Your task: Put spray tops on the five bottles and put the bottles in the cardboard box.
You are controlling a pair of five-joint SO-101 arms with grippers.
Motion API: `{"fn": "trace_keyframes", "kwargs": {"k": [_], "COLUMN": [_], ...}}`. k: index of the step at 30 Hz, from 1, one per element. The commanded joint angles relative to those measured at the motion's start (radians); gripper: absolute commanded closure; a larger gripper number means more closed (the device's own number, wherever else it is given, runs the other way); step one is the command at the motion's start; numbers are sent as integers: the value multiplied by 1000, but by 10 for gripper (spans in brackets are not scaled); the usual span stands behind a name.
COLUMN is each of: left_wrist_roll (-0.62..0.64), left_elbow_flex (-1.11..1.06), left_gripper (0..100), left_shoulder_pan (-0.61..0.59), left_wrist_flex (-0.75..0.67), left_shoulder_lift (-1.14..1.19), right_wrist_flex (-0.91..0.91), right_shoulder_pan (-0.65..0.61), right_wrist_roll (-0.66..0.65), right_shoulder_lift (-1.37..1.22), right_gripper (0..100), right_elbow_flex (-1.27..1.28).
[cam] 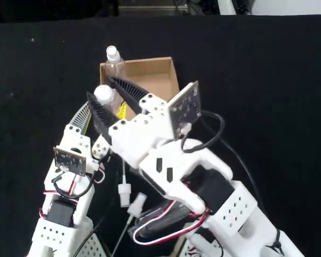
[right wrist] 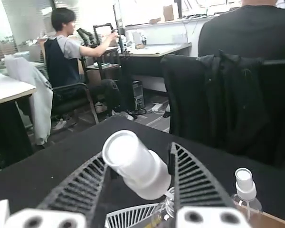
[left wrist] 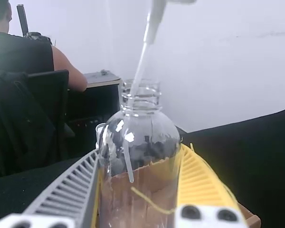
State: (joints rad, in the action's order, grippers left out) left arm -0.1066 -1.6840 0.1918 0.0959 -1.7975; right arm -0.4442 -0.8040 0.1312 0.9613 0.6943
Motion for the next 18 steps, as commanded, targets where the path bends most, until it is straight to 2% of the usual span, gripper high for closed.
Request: {"fn": "trace_keyframes", "kwargs": {"k": [1,13,18], "left_wrist_roll": [6,6,6], "left_elbow_flex": [-15,-15,-15], "left_gripper": [970,970,970], "left_shoulder_pan": [15,15,15], "left_wrist_flex": [-26,-25,-25], "left_shoulder_lift": [-23,-23,-23], "right_wrist_flex": [-5,-14,-167], "right_shoulder_pan": [-29,-6,0], "right_wrist_roll": [-46,-77,-75], "right_shoulder_lift": [36,-22,-157], "right_gripper": [861,857,853], "right_elbow_flex": [-39,-110,-268]}}
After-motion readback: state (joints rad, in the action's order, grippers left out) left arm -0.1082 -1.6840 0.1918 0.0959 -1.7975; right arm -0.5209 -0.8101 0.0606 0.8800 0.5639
